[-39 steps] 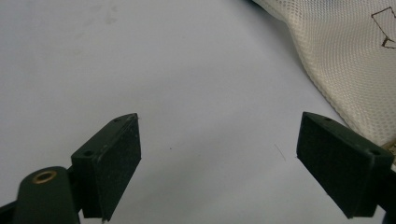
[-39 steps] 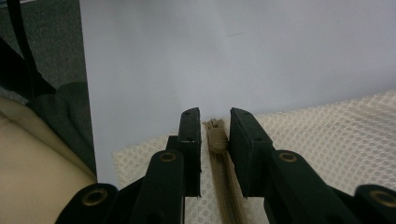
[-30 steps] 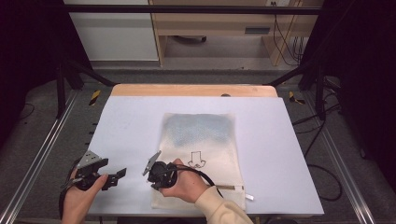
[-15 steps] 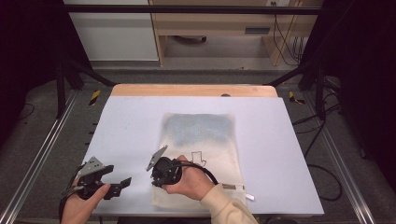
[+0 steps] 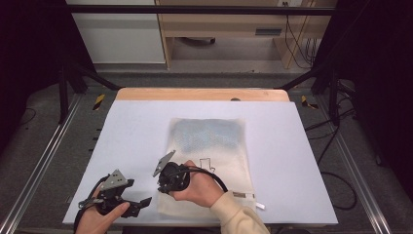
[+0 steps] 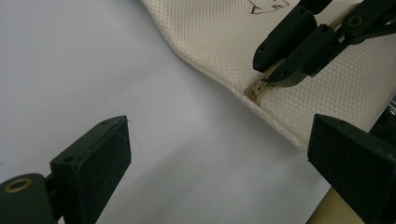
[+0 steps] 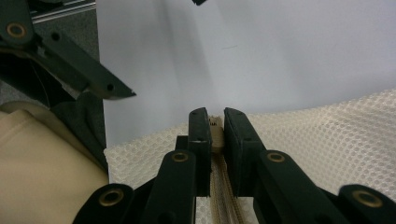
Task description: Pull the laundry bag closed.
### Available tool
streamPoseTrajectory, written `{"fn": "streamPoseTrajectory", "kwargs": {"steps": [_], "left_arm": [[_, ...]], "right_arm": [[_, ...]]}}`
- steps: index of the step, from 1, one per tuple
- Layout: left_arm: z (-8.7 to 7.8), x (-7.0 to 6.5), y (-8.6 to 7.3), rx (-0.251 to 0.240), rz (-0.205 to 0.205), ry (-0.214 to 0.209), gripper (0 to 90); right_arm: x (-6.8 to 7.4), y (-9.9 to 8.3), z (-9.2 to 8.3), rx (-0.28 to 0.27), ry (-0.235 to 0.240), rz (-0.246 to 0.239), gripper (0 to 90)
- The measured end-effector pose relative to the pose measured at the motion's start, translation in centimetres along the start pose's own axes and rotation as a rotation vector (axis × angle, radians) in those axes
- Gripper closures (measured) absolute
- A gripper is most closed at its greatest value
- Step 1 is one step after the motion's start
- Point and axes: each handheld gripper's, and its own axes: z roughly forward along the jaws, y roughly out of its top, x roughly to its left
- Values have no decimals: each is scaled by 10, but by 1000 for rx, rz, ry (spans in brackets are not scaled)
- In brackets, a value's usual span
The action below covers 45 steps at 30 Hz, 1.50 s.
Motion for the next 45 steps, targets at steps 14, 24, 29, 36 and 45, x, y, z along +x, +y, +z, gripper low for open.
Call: {"fn": "streamPoseTrajectory", "kwargs": {"steps": [14, 24, 29, 36, 45], "left_arm": [[11, -13, 4, -3, 6, -56, 80], [22, -15, 6, 1, -26, -102, 189], [29, -13, 7, 17, -39, -117, 235], [34, -11, 6, -1, -84, -172, 302], [38, -14, 8, 8, -88, -212, 355]], "right_arm": [[2, 0, 0, -14, 4, -1, 818], [3, 0, -2, -20, -11, -6, 818], [2, 0, -5, -32, -9, 0, 818], [2, 1, -10, -45, -13, 1, 818], [2, 2, -12, -62, -8, 8, 819]]}}
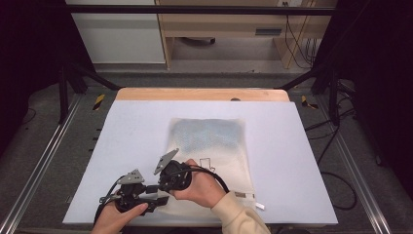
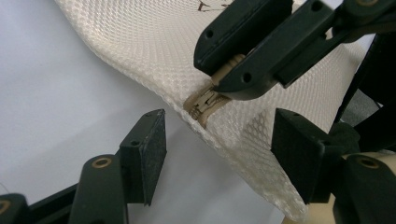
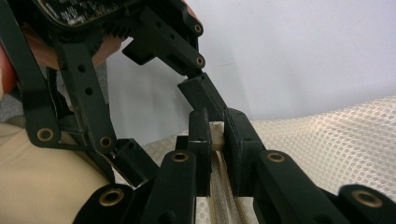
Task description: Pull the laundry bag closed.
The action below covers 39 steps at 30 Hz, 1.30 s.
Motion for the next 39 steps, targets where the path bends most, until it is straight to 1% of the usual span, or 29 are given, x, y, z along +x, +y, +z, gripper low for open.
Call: {"fn": "streamPoseTrajectory", "kwargs": {"steps": [1, 2, 4, 6, 7, 8, 9, 10, 11, 13, 14, 15, 16, 17, 21, 22, 24, 27, 30, 34, 39], "left_arm": [[1, 1, 0, 0, -11, -14, 356], [1, 1, 0, 0, -11, -14, 360], [3, 5, -1, 4, -35, -32, 366], [4, 8, 0, -10, -53, -60, 380], [5, 10, 0, -14, -61, -76, 401], [5, 10, 0, -14, -61, -76, 406], [7, 13, 0, -16, -73, -92, 406], [7, 13, 0, -16, -73, -92, 407], [8, 14, 0, -13, -63, -96, 407], [10, 13, 1, -15, -57, -107, 407], [10, 13, 1, -15, -57, -107, 406], [12, 11, 2, -10, -44, -108, 394], [14, 10, 2, -5, -42, -113, 387], [15, 10, 2, -1, -36, -107, 383], [17, 12, 2, -1, -44, -111, 373], [17, 13, 2, -5, -44, -117, 379], [17, 14, 3, -5, -44, -135, 421], [18, 14, 3, -8, -32, -153, 470], [18, 13, 4, -10, -13, -149, 487], [18, 14, 4, -9, -7, -152, 508], [17, 14, 4, -9, 4, -142, 530]], "right_arm": [[0, 0, -1, 0, 0, -1, 819], [0, 0, -1, 0, 0, -1, 819], [-1, 0, -2, -3, -2, 2, 819], [-1, 1, -3, -5, -1, 1, 819], [-1, 1, -3, -4, 1, 0, 819], [-1, 1, -3, -4, 1, 0, 819], [-1, 1, -3, -6, 0, -1, 819], [-1, 1, -3, -6, 0, -1, 819], [-1, 1, -3, -3, 1, -3, 819], [-1, 1, -2, -5, 1, 2, 819], [0, 1, -2, -4, -1, 3, 819], [-1, 1, -2, -3, 3, -5, 819], [-1, 1, -2, -3, 2, -4, 819], [-1, 1, -2, -3, 2, -5, 819], [-2, 1, -3, -3, 2, -9, 819], [-2, 1, -3, -3, 1, -7, 819], [-2, 1, -4, -6, 3, -4, 819], [-3, 1, -5, -10, 1, 0, 819], [-3, 1, -6, -10, -1, 1, 819], [-4, 0, -6, -12, 2, 6, 818], [-5, -1, -6, -12, 6, 14, 818]]}}
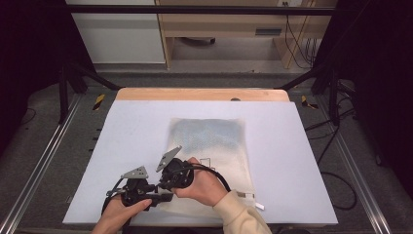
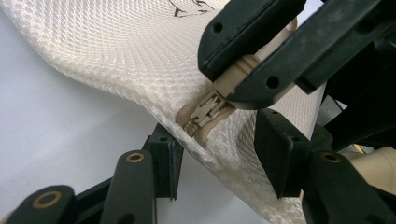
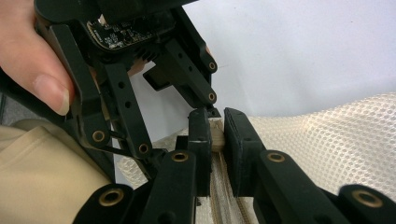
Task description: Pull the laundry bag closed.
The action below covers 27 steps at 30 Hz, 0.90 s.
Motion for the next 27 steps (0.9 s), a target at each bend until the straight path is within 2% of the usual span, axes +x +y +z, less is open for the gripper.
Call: {"fn": "streamPoseTrajectory", "kwargs": {"steps": [5, 8, 15, 27], "left_arm": [[0, 1, 0, -3, 9, 6, 544], [0, 0, 0, -7, 9, 12, 500], [1, 1, 1, -8, 10, 17, 466], [3, 1, 1, 11, 16, 5, 501]], "right_arm": [[0, 0, 0, -4, -2, 3, 818], [0, 1, 1, -4, 0, -2, 818], [1, 0, 0, -4, -5, -2, 818], [1, 0, 2, -2, -7, -6, 819]]}}
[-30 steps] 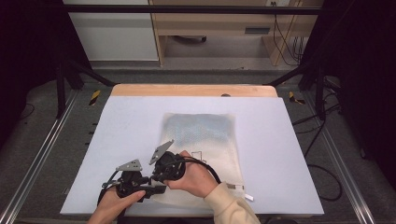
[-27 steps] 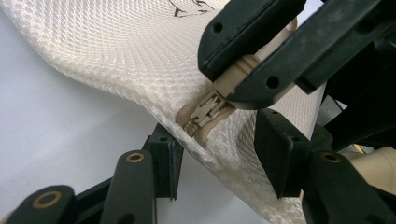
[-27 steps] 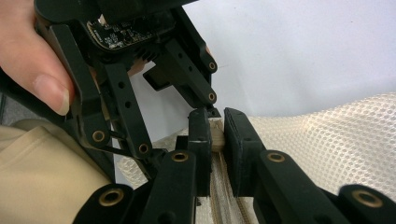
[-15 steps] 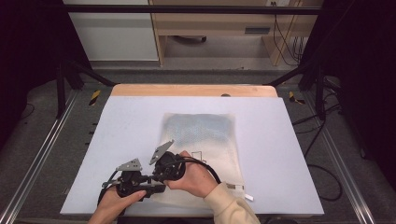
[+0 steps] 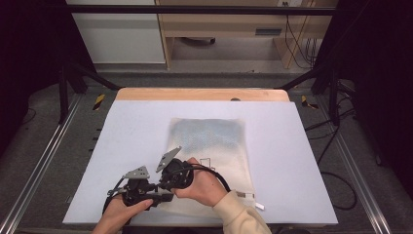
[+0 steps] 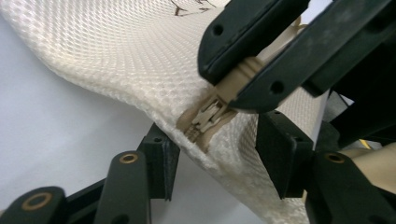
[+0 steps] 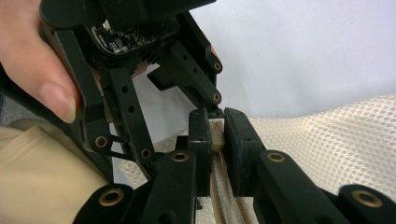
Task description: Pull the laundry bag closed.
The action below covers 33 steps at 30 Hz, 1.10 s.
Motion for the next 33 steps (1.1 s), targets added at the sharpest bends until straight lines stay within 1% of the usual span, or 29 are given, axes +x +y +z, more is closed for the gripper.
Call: {"fn": "streamPoseTrajectory", "kwargs": {"steps": [1, 4, 5, 7, 11, 14, 18, 19, 22, 24, 26, 29, 30, 33], "left_arm": [[0, 0, 0, 1, 1, 5, 511], [0, 2, 1, -3, -9, -6, 538], [0, 3, 1, -1, -10, -9, 559], [2, 3, 1, 9, -7, -10, 591], [6, 5, 3, 30, -1, -2, 666], [4, 6, 4, 30, 2, 1, 715], [3, 6, 4, 25, -3, 4, 774], [3, 7, 3, 36, -18, -8, 785], [3, 8, 3, 38, -23, -4, 802], [2, 9, 4, 33, -21, -3, 810], [1, 8, 5, 26, -16, 1, 815], [1, 8, 5, 30, -9, 8, 820], [1, 7, 5, 35, -8, 12, 822], [2, 6, 5, 36, -7, 17, 822]], "right_arm": [[0, 0, 0, 4, -4, -3, 819], [0, 0, 0, 3, -1, -8, 819], [0, 0, 0, 0, -2, -3, 819], [0, 0, -1, -4, 1, -9, 819], [0, 0, 0, 2, -2, -7, 819], [0, -1, -1, 4, -1, -11, 818], [-2, -2, -2, 1, -2, -10, 818], [-1, -3, -2, 7, 0, -9, 818], [-1, -6, -1, 12, -4, -16, 819], [-1, -7, -1, 19, -13, -10, 819], [-1, -8, -2, 24, -21, -21, 819], [0, -9, -1, 28, -24, -26, 820], [1, -10, 0, 47, -33, -42, 820], [1, -11, 1, 72, -41, -61, 820]]}}
